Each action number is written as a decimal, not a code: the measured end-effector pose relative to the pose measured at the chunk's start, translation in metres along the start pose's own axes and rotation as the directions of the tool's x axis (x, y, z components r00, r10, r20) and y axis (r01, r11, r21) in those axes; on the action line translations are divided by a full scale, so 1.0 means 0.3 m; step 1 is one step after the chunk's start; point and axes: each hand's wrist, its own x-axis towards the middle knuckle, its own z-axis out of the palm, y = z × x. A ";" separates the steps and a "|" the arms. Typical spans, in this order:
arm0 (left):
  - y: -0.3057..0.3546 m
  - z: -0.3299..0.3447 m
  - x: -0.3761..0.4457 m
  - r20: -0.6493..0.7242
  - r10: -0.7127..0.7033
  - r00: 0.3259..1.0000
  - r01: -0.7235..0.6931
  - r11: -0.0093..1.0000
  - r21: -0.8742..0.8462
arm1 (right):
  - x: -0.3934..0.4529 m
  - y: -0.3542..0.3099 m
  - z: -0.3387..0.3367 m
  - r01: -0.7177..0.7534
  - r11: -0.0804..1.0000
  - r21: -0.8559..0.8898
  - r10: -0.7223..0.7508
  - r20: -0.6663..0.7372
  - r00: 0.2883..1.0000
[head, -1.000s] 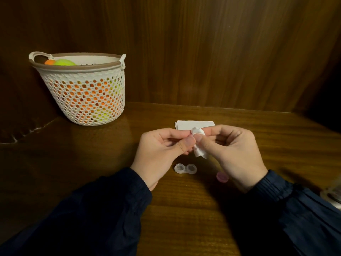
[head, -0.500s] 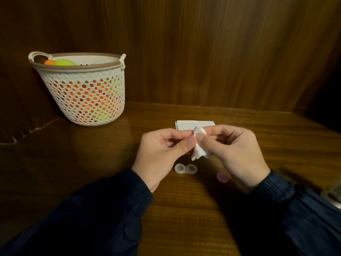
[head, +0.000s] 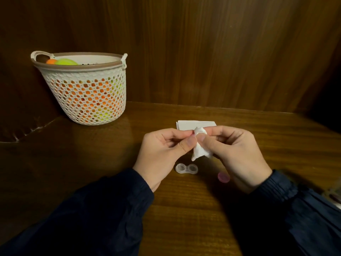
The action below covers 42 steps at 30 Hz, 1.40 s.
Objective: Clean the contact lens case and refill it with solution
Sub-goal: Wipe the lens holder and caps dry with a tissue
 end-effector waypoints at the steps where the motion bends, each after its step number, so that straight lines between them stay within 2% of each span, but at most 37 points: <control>1: 0.001 -0.001 -0.001 0.002 -0.001 1.000 0.001 1.000 0.000 | 0.000 0.004 0.004 0.023 1.000 -0.015 -0.023 -0.031 0.999; 5: 0.004 -0.004 -0.001 -0.003 -0.008 1.000 0.008 1.000 -0.011 | -0.002 0.006 0.025 0.110 0.985 -0.136 -0.122 -0.088 0.989; 9: 0.011 -0.001 0.005 -0.005 -0.023 1.000 0.022 0.994 -0.109 | -0.011 -0.013 0.019 0.159 0.982 -0.099 -0.165 -0.051 0.985; 15: 0.015 -0.009 0.014 -0.026 -0.068 0.997 0.061 0.976 -0.211 | 0.005 -0.006 -0.004 0.130 0.982 -0.136 -0.147 -0.126 0.981; 19: 0.018 -0.010 0.014 -0.031 -0.055 0.998 0.048 0.981 -0.189 | 0.016 -0.008 -0.028 0.141 0.968 -0.208 -0.153 -0.041 0.987; 23: 0.018 -0.004 0.008 -0.019 -0.047 0.999 0.045 0.994 -0.095 | -0.004 -0.009 -0.014 0.180 0.930 -0.319 -0.173 0.050 0.984; 28: 0.014 -0.007 0.004 0.000 0.006 1.000 -0.006 0.999 -0.031 | -0.004 0.004 -0.008 0.139 0.920 -0.365 -0.146 0.009 0.989; 32: 0.008 -0.011 0.004 -0.002 0.039 0.999 -0.039 0.999 0.011 | -0.005 -0.002 -0.015 0.071 0.945 -0.319 -0.056 0.054 0.997; 34: 0.007 -0.009 0.005 0.005 0.043 0.999 -0.043 0.999 0.017 | -0.007 -0.007 -0.017 0.073 0.958 -0.277 -0.056 0.070 0.996; 38: 0.011 -0.001 0.006 0.025 0.054 0.998 -0.054 0.999 -0.005 | -0.010 -0.006 -0.005 0.053 0.984 -0.171 -0.057 -0.018 0.998; 42: 0.003 -0.013 0.003 0.026 0.053 0.998 -0.052 0.998 -0.019 | -0.008 -0.006 0.011 0.068 0.963 -0.261 -0.082 -0.045 0.996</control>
